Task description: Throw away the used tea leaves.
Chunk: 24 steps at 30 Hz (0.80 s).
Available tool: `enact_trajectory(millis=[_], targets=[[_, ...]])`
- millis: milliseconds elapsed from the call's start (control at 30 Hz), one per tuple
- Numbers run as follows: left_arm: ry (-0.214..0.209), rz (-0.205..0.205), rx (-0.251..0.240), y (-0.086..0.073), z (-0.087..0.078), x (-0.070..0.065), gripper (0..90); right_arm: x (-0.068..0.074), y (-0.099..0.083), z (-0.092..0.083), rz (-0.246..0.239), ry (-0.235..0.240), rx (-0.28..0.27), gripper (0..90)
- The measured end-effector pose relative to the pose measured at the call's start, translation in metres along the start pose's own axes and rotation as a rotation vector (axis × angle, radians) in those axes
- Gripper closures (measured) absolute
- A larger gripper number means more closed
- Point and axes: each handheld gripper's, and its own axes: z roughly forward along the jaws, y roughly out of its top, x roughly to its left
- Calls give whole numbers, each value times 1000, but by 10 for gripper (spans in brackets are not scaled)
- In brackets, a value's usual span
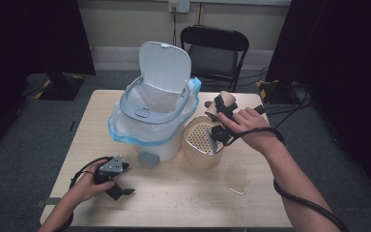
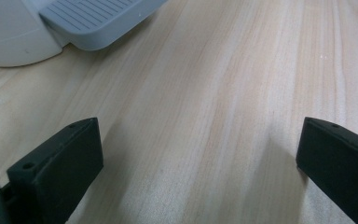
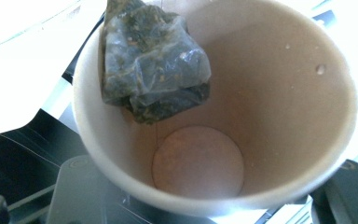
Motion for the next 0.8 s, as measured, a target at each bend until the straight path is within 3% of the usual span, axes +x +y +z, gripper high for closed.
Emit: enact_trajectory(millis=[167, 233, 267, 300, 367, 400, 533, 600, 800], targets=[[-1, 1, 0, 0, 0, 0, 0, 2, 3, -3, -33, -30, 2, 353], [-1, 0, -1, 0, 0, 0, 0, 0, 4, -1, -11, 4, -19, 357], [-1, 1, 0, 0, 0, 0, 0, 5, 2, 2, -37, 15, 17, 358], [-1, 1, 0, 0, 0, 0, 0, 5, -1, 4, 8, 30, 15, 358], [-1, 1, 0, 0, 0, 0, 0, -1, -2, 2, 5, 8, -12, 358], [-1, 1, 0, 0, 0, 0, 0, -2, -2, 2, 1, 21, -13, 358], [0, 2, 0, 0, 0, 0, 0, -3, -4, 1, 47, 33, -32, 354], [-1, 0, -1, 0, 0, 0, 0, -3, -4, 1, 94, 64, -42, 352], [-1, 0, -1, 0, 0, 0, 0, -5, -18, 6, 385, 212, -63, 344]])
